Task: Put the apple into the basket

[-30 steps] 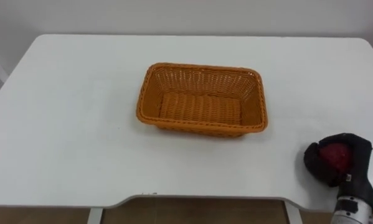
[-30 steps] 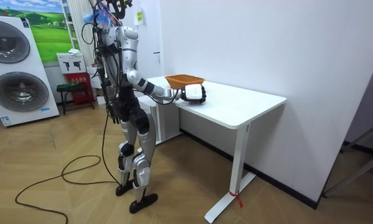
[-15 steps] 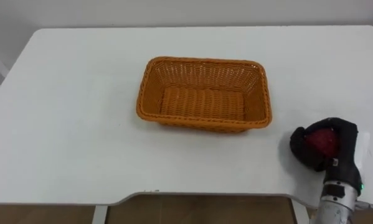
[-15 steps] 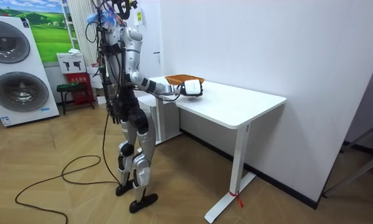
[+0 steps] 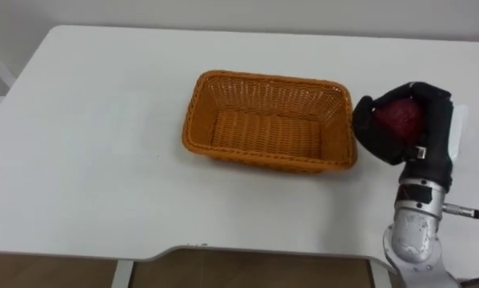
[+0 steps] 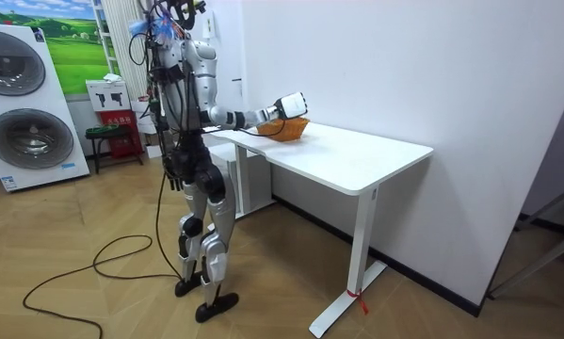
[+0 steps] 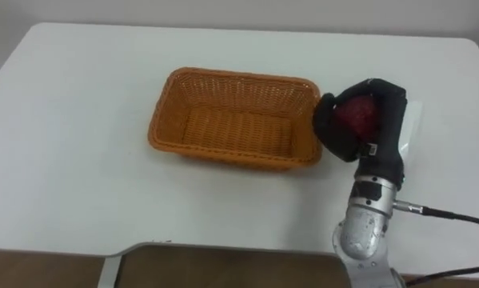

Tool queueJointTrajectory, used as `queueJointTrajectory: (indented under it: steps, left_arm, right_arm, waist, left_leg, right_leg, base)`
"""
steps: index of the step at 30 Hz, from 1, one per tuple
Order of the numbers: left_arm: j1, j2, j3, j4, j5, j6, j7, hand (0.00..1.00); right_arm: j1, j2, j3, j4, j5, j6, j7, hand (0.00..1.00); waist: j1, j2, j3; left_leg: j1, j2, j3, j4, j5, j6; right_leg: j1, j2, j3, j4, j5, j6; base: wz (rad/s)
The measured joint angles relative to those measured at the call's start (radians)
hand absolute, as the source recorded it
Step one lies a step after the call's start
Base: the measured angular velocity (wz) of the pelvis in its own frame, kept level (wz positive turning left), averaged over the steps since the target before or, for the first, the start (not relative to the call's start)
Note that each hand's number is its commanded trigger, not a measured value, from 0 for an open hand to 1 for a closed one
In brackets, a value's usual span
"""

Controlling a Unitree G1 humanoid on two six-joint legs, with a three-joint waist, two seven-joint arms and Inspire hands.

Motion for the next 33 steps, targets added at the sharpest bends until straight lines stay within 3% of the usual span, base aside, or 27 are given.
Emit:
queueJointTrajectory:
  steps: [5,10,11,12,23,33]
  left_arm:
    - [-0.006,-0.001,-0.015,-0.003,0.0,0.021,-0.005,0.0]
    - [-0.026,0.0,-0.02,-0.002,0.011,0.022,-0.008,0.0]
    - [-0.028,-0.001,-0.022,-0.002,0.01,0.023,-0.008,0.0]
    - [-0.03,-0.001,-0.022,-0.002,0.01,0.023,-0.007,0.0]
    - [-0.091,-0.007,-0.044,-0.025,-0.001,0.036,0.0,0.0]
    - [-0.087,-0.002,-0.063,-0.03,-0.02,0.041,0.023,0.0]
  right_arm:
    - [-0.029,-0.007,0.016,-0.026,0.019,0.031,0.044,1.0]
    - [-0.064,-0.012,0.053,-0.068,0.018,0.036,0.085,0.99]
    - [-0.069,-0.012,0.071,-0.074,0.018,0.036,0.097,0.69]
    - [-0.069,-0.012,0.078,-0.078,0.018,0.036,0.103,0.0]
    - [-0.072,-0.046,0.189,-0.103,-0.036,0.094,0.205,0.0]
    - [-0.082,-0.046,0.194,-0.097,-0.034,0.151,0.231,0.0]
  waist:
    - [0.019,0.002,0.0024]
    - [0.032,0.003,0.0032]
    - [0.035,0.003,0.0031]
    - [0.037,0.003,0.0029]
    - [0.064,-0.003,0.0024]
    - [0.071,-0.016,0.0098]
  left_leg:
    - [-0.005,0.0,-0.008,0.007,0.001,-0.002]
    - [-0.009,0.0,-0.012,0.007,0.002,-0.001]
    - [-0.009,0.0,-0.014,0.007,0.002,-0.001]
    - [-0.009,0.0,-0.018,0.007,0.002,-0.001]
    - [-0.017,-0.004,-0.046,0.005,0.005,-0.002]
    - [-0.016,-0.006,-0.053,0.005,0.006,-0.002]
  right_leg:
    - [-0.002,0.0,-0.01,0.001,0.0,0.0]
    - [-0.003,-0.002,-0.021,0.0,0.0,0.0]
    - [-0.003,-0.002,-0.021,0.0,0.0,0.0]
    - [-0.003,-0.002,-0.022,0.0,0.0,0.0]
    - [-0.003,-0.003,-0.037,-0.002,0.0,0.0]
    - [0.0,-0.004,-0.036,-0.003,0.0,0.0]
  base:
    - [0.06]
    - [0.05]
    - [0.05]
    - [0.0]
    - [0.05]
    - [0.01]
